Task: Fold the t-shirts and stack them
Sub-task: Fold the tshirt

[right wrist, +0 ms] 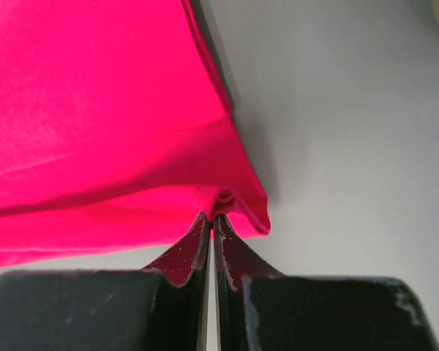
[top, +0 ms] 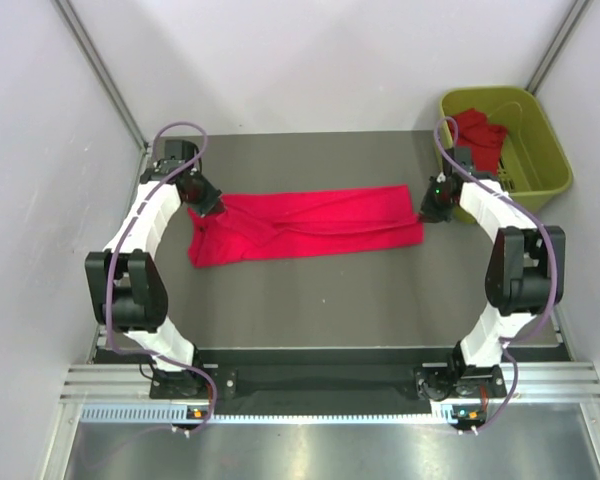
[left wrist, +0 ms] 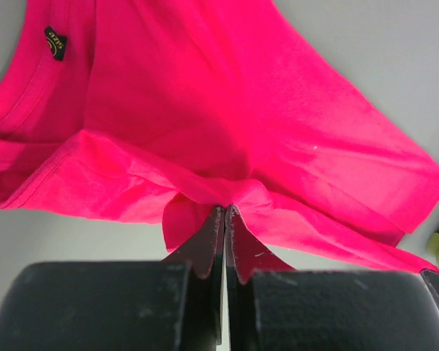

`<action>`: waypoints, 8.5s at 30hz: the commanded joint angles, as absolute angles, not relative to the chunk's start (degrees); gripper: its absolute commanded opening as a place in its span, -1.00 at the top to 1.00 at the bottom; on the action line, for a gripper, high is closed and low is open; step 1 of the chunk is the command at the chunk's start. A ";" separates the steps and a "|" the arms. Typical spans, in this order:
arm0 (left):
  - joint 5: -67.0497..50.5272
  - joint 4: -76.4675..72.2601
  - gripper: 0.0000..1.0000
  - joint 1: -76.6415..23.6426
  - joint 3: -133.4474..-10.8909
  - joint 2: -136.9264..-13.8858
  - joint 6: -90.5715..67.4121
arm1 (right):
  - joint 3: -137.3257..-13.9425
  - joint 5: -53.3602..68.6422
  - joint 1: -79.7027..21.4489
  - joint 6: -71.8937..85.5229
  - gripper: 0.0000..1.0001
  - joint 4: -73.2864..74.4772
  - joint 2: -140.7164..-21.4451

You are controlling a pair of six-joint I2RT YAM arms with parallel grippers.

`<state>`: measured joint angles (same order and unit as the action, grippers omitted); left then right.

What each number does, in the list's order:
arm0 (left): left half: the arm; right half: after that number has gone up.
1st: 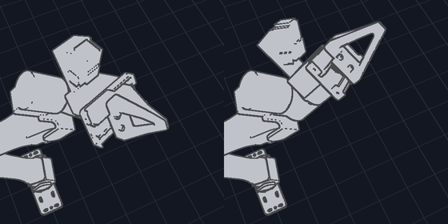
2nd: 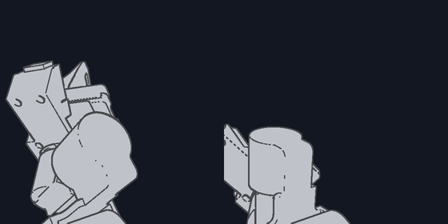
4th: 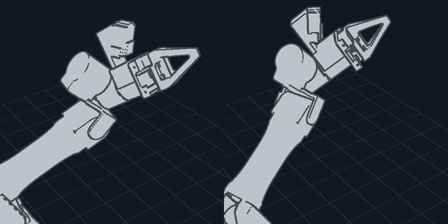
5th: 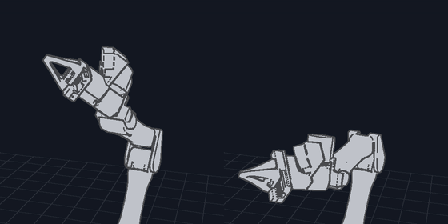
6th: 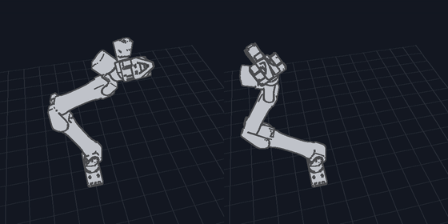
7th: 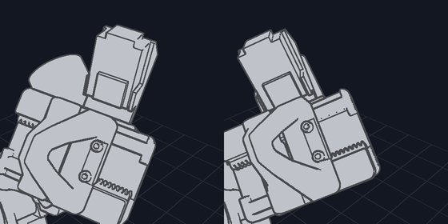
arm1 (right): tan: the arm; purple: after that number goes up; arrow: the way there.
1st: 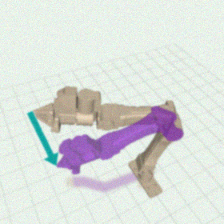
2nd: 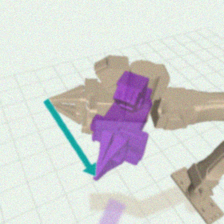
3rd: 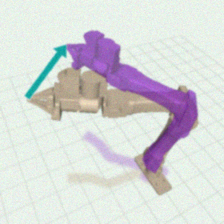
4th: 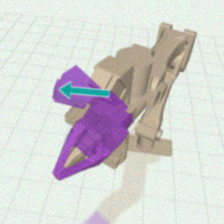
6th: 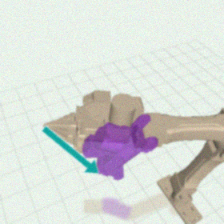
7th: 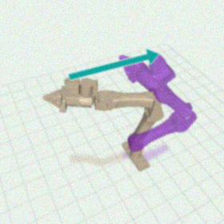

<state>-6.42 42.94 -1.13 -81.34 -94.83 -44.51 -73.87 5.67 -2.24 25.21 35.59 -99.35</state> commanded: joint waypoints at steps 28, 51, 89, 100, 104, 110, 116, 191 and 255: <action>-5.89 39.73 1.00 -0.44 -93.43 -106.87 -45.62 | -93.16 1.58 -3.08 19.51 0.92 43.77 -117.94; -5.10 40.69 1.00 1.05 -101.42 -115.31 -45.18 | -99.14 1.32 -3.34 18.11 0.43 46.41 -121.38; 3.25 44.39 1.00 2.81 -99.67 -113.29 -39.55 | -98.79 9.76 -4.92 19.95 0.00 45.09 -117.68; 0.71 43.77 1.00 3.52 -99.14 -113.64 -39.55 | -97.65 9.58 -4.66 23.63 0.13 44.91 -119.27; 0.35 43.60 1.00 3.52 -99.23 -114.08 -39.64 | -96.24 7.22 -4.57 24.70 0.19 45.18 -117.69; -1.58 43.24 1.00 3.52 -98.44 -114.17 -39.55 | -93.96 7.12 -4.66 23.82 0.17 45.35 -115.76; -2.02 42.80 1.00 3.43 -98.53 -114.43 -39.55 | -90.88 7.56 -4.83 24.79 0.13 42.89 -115.05; -12.66 25.05 -0.42 15.47 -47.02 -83.58 -41.84 | -41.75 20.13 4.57 45.53 0.06 -4.92 -93.51; -21.26 25.93 0.16 6.86 -55.98 -84.10 -37.53 | -52.12 10.89 3.43 19.86 -0.04 29.27 -79.53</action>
<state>-12.19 33.67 9.37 -54.06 -81.65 -39.62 -49.10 9.37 3.84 21.54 29.87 -79.96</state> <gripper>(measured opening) 0.416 0.518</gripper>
